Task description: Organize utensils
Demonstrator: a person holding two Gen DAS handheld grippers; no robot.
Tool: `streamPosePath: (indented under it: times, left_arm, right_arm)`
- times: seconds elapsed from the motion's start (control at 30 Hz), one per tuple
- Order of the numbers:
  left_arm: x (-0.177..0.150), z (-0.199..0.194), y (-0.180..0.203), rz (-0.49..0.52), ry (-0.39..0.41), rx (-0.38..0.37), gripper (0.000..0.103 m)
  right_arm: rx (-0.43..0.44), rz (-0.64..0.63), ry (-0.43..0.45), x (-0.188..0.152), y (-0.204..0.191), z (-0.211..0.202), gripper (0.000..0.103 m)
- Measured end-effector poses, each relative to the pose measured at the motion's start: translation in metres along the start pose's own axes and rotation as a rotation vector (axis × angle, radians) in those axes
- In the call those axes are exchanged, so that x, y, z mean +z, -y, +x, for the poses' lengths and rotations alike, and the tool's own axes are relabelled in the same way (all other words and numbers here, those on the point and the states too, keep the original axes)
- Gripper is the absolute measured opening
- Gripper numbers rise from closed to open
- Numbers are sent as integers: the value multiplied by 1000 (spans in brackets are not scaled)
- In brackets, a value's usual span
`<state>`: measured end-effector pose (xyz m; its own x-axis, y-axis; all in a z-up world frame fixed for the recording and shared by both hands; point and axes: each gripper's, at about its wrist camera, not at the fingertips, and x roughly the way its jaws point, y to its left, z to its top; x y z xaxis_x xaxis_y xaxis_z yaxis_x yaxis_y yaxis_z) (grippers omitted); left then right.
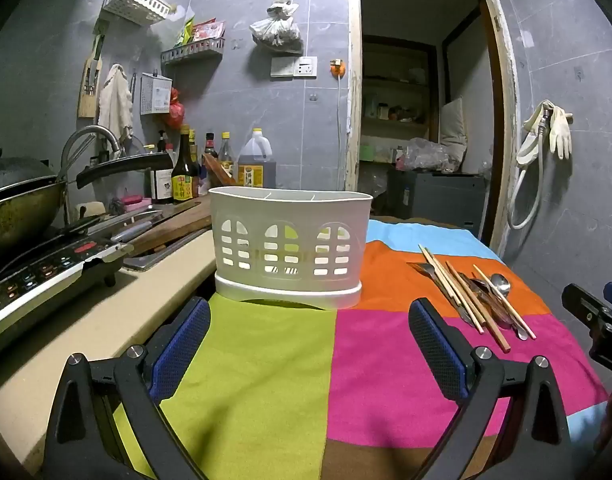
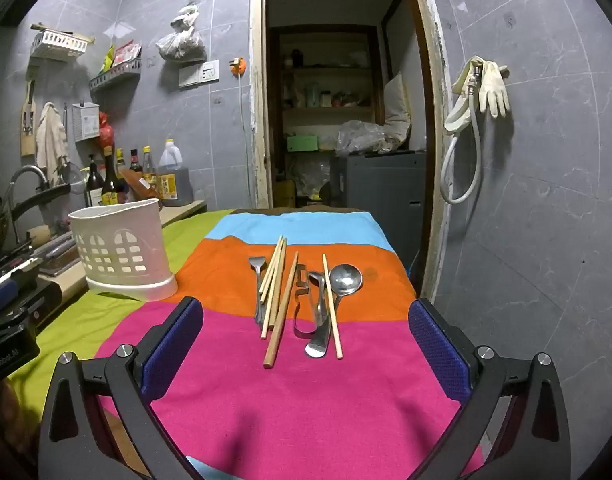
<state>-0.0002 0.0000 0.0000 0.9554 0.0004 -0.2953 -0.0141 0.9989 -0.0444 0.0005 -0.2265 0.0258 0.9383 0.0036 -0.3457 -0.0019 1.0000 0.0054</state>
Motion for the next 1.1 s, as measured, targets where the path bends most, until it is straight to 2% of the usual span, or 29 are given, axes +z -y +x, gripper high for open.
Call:
streamPosePath:
  times: [1.1]
  left_arm:
    - [0,0,0,-3,-9,0,97]
  right_arm:
    - [2,5,2,0,1,0,103]
